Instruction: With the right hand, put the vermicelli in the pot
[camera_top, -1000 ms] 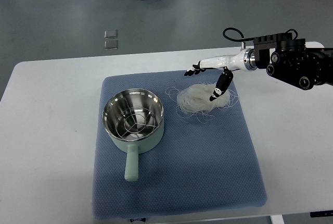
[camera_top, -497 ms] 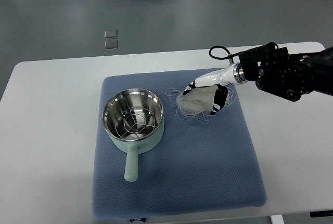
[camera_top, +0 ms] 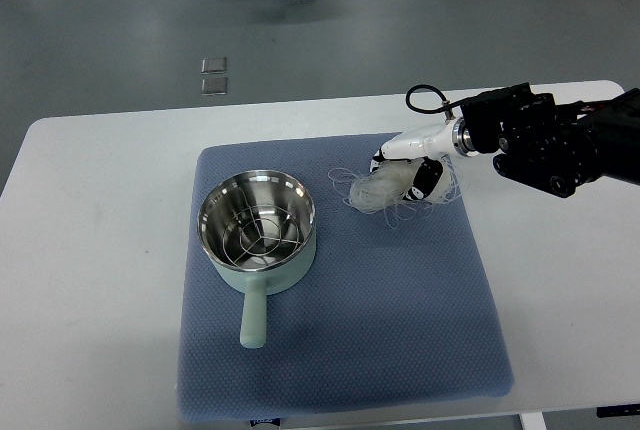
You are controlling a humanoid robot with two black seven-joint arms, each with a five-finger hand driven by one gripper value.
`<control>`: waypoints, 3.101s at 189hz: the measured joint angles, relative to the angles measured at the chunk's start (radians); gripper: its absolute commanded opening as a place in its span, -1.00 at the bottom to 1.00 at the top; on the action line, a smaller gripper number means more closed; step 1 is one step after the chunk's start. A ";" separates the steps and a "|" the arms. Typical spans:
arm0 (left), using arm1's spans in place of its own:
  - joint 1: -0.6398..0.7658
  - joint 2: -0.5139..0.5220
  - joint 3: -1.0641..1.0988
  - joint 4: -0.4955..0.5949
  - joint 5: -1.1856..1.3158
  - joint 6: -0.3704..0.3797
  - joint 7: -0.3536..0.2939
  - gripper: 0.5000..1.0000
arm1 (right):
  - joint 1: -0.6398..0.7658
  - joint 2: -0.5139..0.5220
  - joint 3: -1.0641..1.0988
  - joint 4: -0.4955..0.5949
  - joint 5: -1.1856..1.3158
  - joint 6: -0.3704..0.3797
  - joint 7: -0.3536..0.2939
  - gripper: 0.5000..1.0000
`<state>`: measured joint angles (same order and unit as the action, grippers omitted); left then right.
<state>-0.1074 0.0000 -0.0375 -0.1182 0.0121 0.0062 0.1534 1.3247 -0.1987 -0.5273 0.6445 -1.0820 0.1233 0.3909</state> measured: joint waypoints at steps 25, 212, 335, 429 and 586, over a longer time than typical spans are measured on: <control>0.000 0.000 0.000 0.000 0.000 0.000 0.000 1.00 | 0.048 -0.024 0.025 0.016 0.018 -0.007 0.005 -1.00; 0.000 0.000 0.001 0.000 0.000 0.000 0.000 1.00 | 0.330 0.168 0.121 0.322 0.203 -0.021 0.023 -1.00; 0.000 0.000 0.000 0.000 0.000 0.000 0.000 1.00 | 0.225 0.186 0.041 0.307 0.180 -0.146 0.061 0.69; 0.000 0.000 -0.001 -0.002 0.000 0.000 0.000 1.00 | 0.173 0.085 0.195 0.269 0.319 -0.142 0.062 0.69; -0.002 0.000 0.000 -0.005 0.000 0.000 0.000 1.00 | -0.374 0.035 1.020 0.029 0.759 -0.209 -0.069 0.69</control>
<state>-0.1090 0.0000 -0.0372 -0.1228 0.0122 0.0062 0.1534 0.9505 -0.1641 0.4928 0.6738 -0.3233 -0.0853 0.3214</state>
